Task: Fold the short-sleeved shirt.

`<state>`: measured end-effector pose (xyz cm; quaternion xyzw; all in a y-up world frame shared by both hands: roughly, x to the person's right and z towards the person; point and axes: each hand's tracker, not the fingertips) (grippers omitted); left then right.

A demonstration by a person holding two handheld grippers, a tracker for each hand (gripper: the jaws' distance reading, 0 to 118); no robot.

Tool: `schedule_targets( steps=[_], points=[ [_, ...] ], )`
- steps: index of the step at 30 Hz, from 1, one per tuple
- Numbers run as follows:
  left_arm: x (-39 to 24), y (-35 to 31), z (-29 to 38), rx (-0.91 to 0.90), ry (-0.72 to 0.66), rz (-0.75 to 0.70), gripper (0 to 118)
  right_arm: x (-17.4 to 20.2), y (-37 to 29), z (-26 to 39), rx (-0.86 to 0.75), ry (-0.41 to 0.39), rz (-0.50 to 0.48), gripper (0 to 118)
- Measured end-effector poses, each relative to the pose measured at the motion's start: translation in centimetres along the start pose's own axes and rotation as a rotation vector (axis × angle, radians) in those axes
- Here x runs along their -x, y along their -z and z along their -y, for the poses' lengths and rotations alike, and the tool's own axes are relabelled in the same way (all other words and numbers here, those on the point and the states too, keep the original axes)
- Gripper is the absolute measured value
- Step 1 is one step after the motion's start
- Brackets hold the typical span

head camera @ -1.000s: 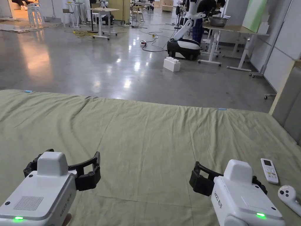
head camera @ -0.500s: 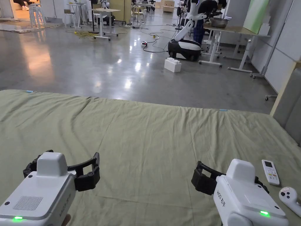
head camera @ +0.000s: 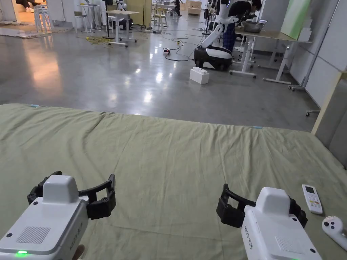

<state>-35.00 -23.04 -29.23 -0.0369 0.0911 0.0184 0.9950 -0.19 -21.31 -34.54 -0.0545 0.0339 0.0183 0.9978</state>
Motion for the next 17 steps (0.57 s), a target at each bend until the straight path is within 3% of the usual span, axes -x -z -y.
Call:
schedule_targets(
  steps=[1,11,17],
  points=[
    [0.0,0.0,0.0,-0.003,0.0,-0.002,110,-0.2,0.2,0.2,0.05,0.058,0.002,118],
    [-0.1,0.1,0.2,0.003,0.013,-0.009,110,-1.5,0.6,0.7,0.025,0.043,-0.004,118],
    [-0.1,0.1,0.2,0.008,0.011,-0.01,110,-0.7,0.4,0.5,-0.025,-0.055,0.015,118]
  ],
)
